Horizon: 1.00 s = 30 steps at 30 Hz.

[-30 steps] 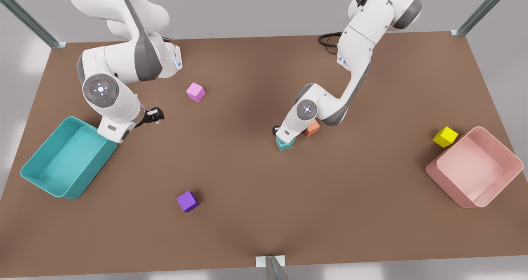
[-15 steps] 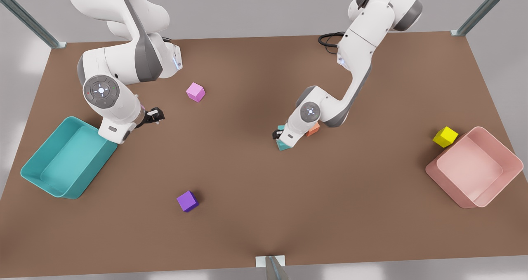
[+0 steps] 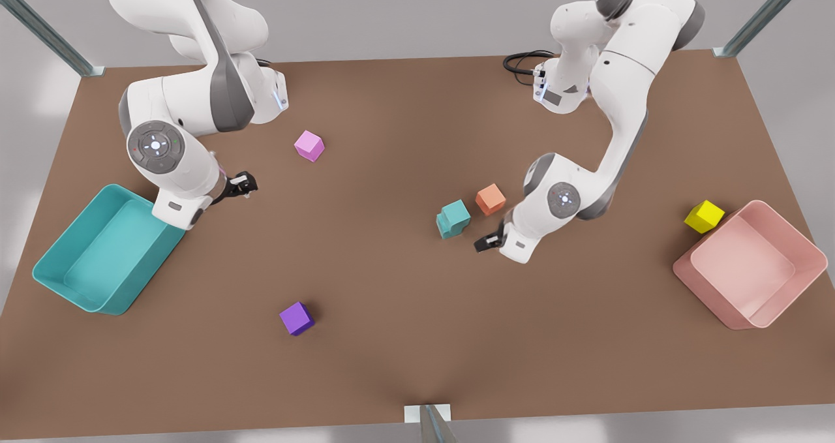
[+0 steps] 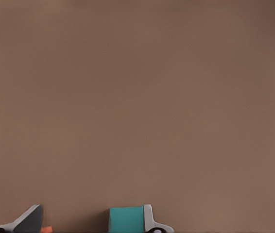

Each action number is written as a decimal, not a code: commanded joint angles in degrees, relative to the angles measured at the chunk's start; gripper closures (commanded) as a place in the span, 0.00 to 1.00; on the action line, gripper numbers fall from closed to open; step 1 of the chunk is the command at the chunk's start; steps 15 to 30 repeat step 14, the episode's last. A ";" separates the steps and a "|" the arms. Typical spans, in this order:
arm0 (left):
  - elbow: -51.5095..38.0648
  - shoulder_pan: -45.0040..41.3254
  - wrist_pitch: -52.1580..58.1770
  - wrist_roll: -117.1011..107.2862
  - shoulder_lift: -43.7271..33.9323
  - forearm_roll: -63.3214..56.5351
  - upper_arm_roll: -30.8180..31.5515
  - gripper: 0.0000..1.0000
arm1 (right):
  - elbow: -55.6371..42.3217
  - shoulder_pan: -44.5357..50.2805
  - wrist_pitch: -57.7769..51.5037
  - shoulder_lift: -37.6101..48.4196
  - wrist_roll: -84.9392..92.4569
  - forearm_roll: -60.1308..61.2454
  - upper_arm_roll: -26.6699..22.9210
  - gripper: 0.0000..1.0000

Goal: Stack the two blue cubes on top of each other

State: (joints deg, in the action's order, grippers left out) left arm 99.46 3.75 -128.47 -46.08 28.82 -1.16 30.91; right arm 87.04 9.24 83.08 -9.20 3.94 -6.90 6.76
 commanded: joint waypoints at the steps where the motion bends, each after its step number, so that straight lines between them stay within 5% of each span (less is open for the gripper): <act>1: -6.98 4.59 25.85 8.79 -0.34 -4.11 0.38 0.00 | -0.11 -0.10 -0.02 0.06 0.45 0.13 0.01 0.00; 4: -24.39 15.94 54.45 29.37 -2.00 -8.07 0.03 0.00 | -0.11 -0.01 0.06 0.06 0.45 -0.04 0.01 0.00; 5: -21.88 10.53 55.61 36.29 -6.91 -7.90 -6.43 0.00 | -0.11 -0.01 0.06 0.06 0.45 -0.04 0.01 0.00; 6: -13.69 -3.71 53.15 42.65 -17.20 -1.95 -25.85 0.00 | -0.11 -0.01 0.06 0.06 0.45 -0.04 0.01 0.00; 7: -13.94 -7.44 53.68 42.57 -20.64 1.25 -30.39 0.00 | -0.11 -0.01 0.06 0.06 0.45 -0.04 0.01 0.00; 30: -16.49 -7.71 59.12 42.48 -20.47 4.41 -30.47 0.00 | -0.11 -0.10 0.06 0.06 0.45 -0.04 0.01 0.00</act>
